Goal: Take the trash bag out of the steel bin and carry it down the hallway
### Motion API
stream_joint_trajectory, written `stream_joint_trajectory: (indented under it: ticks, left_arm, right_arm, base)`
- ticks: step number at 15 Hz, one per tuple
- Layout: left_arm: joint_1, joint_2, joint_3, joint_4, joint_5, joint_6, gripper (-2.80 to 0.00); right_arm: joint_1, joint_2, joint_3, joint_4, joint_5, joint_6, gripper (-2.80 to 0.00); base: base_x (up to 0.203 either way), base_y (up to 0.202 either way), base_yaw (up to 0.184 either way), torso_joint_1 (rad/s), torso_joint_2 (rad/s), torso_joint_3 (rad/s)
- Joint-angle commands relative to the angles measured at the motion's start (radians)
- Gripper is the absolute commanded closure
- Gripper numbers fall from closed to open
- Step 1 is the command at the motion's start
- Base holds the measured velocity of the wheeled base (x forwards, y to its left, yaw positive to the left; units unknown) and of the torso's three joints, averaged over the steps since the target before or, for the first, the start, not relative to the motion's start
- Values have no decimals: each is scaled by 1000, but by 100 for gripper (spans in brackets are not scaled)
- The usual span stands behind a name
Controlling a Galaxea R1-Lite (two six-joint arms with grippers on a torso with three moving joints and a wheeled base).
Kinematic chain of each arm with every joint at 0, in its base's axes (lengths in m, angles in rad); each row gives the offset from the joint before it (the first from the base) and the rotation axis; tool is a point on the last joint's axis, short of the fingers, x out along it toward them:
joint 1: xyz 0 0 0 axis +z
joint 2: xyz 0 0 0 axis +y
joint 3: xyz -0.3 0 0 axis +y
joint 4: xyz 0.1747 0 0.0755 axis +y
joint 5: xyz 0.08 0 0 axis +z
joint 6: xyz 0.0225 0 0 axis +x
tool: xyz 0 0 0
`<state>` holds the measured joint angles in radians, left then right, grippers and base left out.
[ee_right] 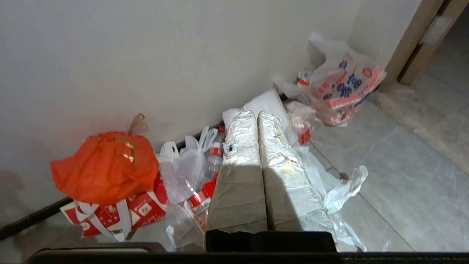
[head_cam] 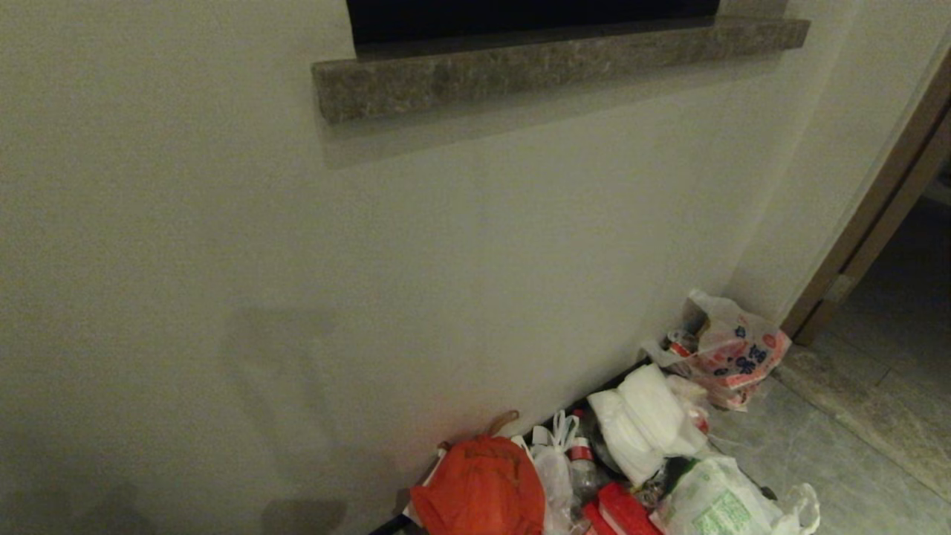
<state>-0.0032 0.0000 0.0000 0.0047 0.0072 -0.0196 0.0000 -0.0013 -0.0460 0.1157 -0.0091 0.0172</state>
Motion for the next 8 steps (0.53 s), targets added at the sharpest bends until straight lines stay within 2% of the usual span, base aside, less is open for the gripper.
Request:
stream_joint_trajectory:
  ticks: [1,4,8]
  left_arm:
    - [0,0,2,0,0,0,0]
    - [2,0,2,1,0,1,0]
    - [2,0,2,1,0,1,0]
  right_arm:
    - [0,-2,0,1,0,0,0]
    - [0,-2,0,1,0,0,0]
    - [0,-2,0,1,0,0,0]
  base:
    - [0,0,0,5,-2,207]
    - [0,0,0,2,3,214]
    - [0,0,0,3,2,61]
